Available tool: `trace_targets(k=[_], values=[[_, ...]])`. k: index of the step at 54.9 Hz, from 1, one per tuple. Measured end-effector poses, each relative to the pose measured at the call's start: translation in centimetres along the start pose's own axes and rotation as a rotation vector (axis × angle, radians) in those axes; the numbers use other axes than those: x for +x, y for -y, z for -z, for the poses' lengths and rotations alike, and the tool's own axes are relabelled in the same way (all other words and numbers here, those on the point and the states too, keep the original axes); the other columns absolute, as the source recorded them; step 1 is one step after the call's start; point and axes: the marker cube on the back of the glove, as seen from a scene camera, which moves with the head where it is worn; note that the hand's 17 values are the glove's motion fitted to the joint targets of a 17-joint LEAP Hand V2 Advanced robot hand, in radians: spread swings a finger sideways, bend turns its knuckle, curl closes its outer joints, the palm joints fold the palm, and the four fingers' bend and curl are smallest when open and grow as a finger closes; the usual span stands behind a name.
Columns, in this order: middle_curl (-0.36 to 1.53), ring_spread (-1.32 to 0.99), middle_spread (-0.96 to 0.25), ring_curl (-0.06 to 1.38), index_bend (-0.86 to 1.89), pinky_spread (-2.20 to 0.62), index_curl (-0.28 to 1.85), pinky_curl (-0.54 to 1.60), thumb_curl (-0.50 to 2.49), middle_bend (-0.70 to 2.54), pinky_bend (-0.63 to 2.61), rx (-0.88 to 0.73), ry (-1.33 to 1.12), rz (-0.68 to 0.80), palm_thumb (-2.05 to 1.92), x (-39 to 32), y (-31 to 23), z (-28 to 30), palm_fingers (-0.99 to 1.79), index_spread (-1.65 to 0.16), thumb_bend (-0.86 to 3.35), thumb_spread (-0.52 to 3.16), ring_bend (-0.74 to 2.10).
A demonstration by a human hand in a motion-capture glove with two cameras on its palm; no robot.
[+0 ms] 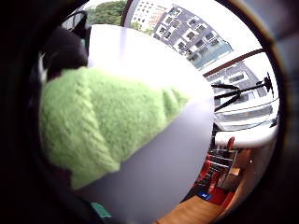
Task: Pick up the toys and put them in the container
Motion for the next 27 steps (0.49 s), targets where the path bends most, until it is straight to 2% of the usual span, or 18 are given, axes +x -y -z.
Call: trace_targets(k=[6, 13, 27], values=[[0.57, -0.35, -0.28, 0.59, 0.29, -0.16, 0.43, 0.30, 0.49, 0.82, 0.35, 0.054, -0.002, -0.076, 0.44, -0.2, 0.3, 0.1, 1.14, -0.29, 0.10, 1.10, 0.93], [0.68, -0.39, -0.29, 0.68, 0.46, -0.27, 0.56, 0.41, 0.56, 0.96, 0.60, -0.038, -0.006, -0.124, 0.49, -0.4, -0.2, 0.8, 1.21, -0.33, 0.09, 0.98, 1.05], [0.83, -0.41, -0.27, 0.75, 0.73, -0.36, 0.81, 0.56, 0.68, 1.15, 0.86, -0.269, -0.032, -0.295, 0.52, -0.6, -3.8, 2.3, 1.12, -0.35, 0.04, 0.80, 1.20]])
